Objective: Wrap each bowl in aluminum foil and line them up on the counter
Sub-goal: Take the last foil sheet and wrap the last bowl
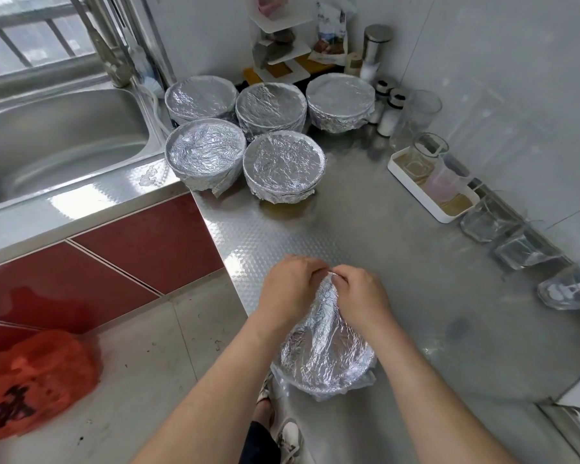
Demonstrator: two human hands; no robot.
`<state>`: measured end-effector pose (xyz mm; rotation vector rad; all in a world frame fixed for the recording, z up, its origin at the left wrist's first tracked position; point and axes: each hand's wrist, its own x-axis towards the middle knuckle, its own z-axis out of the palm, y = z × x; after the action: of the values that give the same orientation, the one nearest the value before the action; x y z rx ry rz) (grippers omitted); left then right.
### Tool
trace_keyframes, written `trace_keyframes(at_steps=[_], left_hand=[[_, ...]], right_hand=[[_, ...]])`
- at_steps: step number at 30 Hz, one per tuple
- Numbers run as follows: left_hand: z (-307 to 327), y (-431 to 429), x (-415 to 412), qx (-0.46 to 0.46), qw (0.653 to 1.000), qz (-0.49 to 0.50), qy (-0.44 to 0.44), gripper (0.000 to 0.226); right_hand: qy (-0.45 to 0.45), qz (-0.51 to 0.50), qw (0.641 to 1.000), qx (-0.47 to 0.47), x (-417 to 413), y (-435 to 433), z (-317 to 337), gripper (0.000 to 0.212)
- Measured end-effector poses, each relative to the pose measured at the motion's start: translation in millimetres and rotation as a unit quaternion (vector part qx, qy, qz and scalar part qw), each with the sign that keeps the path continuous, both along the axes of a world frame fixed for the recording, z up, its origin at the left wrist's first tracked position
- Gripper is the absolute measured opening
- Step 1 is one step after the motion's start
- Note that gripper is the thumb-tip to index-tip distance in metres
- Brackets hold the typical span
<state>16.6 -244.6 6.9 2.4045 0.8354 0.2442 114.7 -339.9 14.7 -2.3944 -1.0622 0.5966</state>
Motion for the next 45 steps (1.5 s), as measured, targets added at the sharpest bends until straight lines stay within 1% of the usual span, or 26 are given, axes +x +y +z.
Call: trace_keyframes(at_steps=[2,5,7,9,11,13,14,16,19,21,23,26,27,29,31,32,35,38,41,45], left_hand=[[5.0,-0.1,-7.9,-0.003,0.998,0.055,-0.014,0.030],[10.2,-5.8,-33.7,-0.017,0.988,0.154,-0.019,0.037],[7.8,-17.7,-51.1,-0.037,0.980,0.195,-0.029,0.041],[1.0,-33.1,-61.6,-0.059,0.975,0.213,-0.034,0.045],[-7.8,-45.7,-63.3,-0.088,0.971,0.222,-0.034,0.047],[-14.8,-51.1,-60.2,-0.111,0.967,0.225,-0.053,0.048],[-17.4,-51.6,-58.3,-0.121,0.964,0.227,-0.067,0.048],[-22.2,-50.8,-54.5,-0.158,0.954,0.239,-0.090,0.048],[-20.6,-51.1,-48.5,-0.236,0.923,0.284,-0.112,0.049],[-18.0,-50.9,-44.3,-0.238,0.917,0.298,-0.120,0.047],[-16.0,-46.8,-42.5,-0.220,0.919,0.302,-0.128,0.044],[-17.0,-36.6,-43.3,-0.208,0.926,0.288,-0.129,0.040],[-17.2,-33.4,-43.6,-0.207,0.927,0.283,-0.129,0.039],[-16.6,-29.7,-42.6,-0.207,0.930,0.274,-0.133,0.038],[-15.4,-30.0,-41.0,-0.207,0.932,0.265,-0.136,0.038],[-15.6,-30.1,-41.3,-0.205,0.933,0.262,-0.135,0.038],[-15.5,-31.2,-40.6,-0.198,0.938,0.255,-0.126,0.038],[-14.1,-31.8,-39.0,-0.193,0.941,0.249,-0.127,0.039],[-13.8,-30.4,-38.8,-0.188,0.944,0.244,-0.121,0.040],[-14.0,-28.7,-38.5,-0.191,0.945,0.239,-0.115,0.041]], right_hand=[[0.003,-0.031,0.999,0.006,-1.1,-2.2,-2.3,0.021],[0.024,-0.123,0.992,0.028,-3.0,-10.1,-3.1,0.023],[0.034,-0.181,0.982,0.045,-4.2,-15.0,-3.3,0.023],[0.043,-0.207,0.976,0.050,-7.3,-17.2,-2.6,0.023],[0.048,-0.194,0.979,0.031,-11.3,-17.9,-1.3,0.028],[0.025,-0.141,0.990,0.008,-11.4,-19.1,0.2,0.039],[0.011,-0.114,0.993,0.006,-9.1,-18.8,0.5,0.041],[-0.007,-0.095,0.995,0.002,-2.9,-16.9,0.4,0.040],[-0.023,-0.120,0.992,0.031,-0.1,-15.6,-4.3,0.029],[-0.019,-0.144,0.987,0.064,-3.4,-17.6,-9.2,0.021],[-0.004,-0.151,0.986,0.075,-3.8,-20.7,-12.9,0.020],[0.058,-0.155,0.982,0.086,2.5,-22.8,-6.4,0.017],[0.091,-0.161,0.979,0.084,5.7,-20.8,-3.6,0.021],[0.157,-0.159,0.973,0.052,13.3,-10.8,2.9,0.045],[0.198,-0.140,0.970,0.014,22.0,3.4,9.6,0.069],[0.213,-0.127,0.969,-0.002,25.8,9.9,12.2,0.074],[0.257,-0.098,0.960,-0.045,32.7,21.3,15.5,0.061],[0.294,-0.055,0.953,-0.040,34.5,22.0,11.6,0.055],[0.287,-0.033,0.957,0.000,30.5,21.6,9.9,0.047],[0.246,-0.023,0.969,0.013,27.4,18.5,4.3,0.050]])
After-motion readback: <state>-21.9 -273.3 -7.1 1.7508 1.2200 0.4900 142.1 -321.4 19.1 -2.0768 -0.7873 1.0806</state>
